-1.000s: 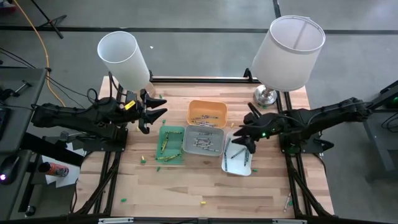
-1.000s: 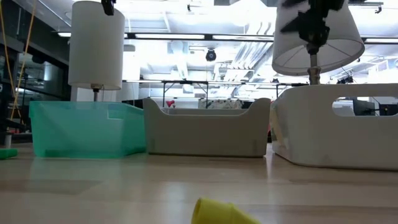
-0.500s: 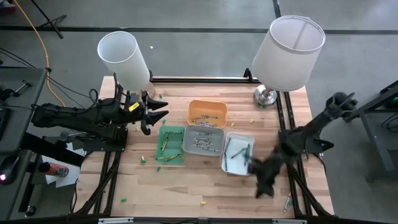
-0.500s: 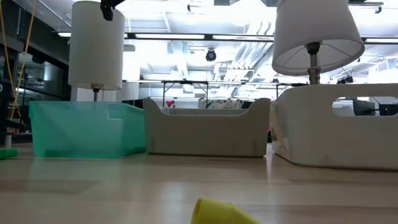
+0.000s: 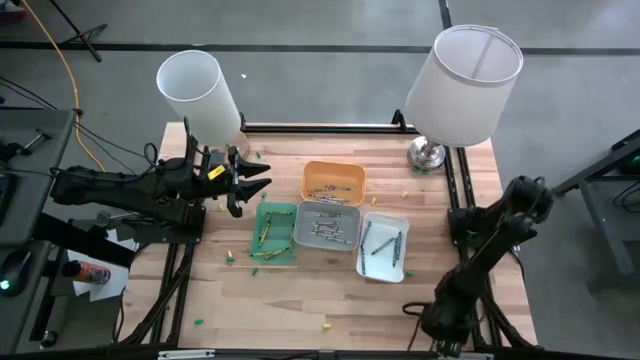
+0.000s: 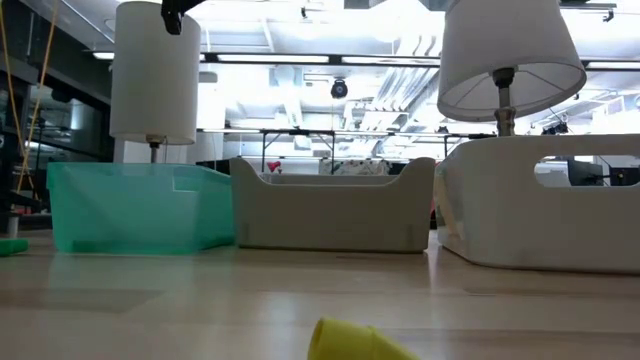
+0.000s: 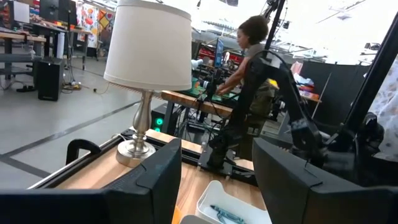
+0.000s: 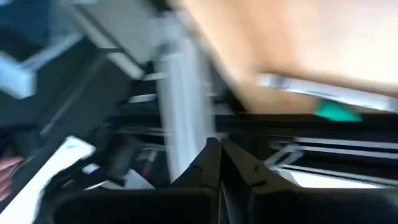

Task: Sort crayons
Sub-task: Put the white crayon into the gray bin

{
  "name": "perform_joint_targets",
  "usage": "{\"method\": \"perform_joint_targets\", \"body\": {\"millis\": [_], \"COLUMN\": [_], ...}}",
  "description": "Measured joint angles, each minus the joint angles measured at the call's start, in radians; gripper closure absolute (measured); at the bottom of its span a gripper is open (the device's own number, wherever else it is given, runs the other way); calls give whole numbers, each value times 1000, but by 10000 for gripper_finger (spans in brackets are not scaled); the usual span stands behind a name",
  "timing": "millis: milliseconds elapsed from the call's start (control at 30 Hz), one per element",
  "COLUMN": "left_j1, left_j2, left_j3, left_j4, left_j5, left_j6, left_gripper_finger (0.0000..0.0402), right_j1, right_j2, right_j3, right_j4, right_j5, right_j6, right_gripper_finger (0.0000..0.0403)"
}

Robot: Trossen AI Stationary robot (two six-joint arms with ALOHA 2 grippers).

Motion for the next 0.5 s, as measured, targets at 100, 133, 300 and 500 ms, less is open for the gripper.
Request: {"method": "perform_joint_targets", "body": {"millis": [100,133,300,500], "left_j1": [0,0,0,0], "left_j2": [0,0,0,0], "left_j3": [0,0,0,0], "left_j4": [0,0,-1,-1], "left_j5": [0,0,0,0], "left_j6": [0,0,0,0], "left_gripper_finger": [218,218,218,218], "right_j1": [-1,-1,-1,-1], "right_j2": [66,84,159,196], "right_j3": [0,0,0,1], "right_j4": [-71,-83,-104,-139], "right_j5": [-47,-56,-80,-40], "right_j6": [-37,-56,-114,-120], "right_gripper_finger": [400,401,402,402]}}
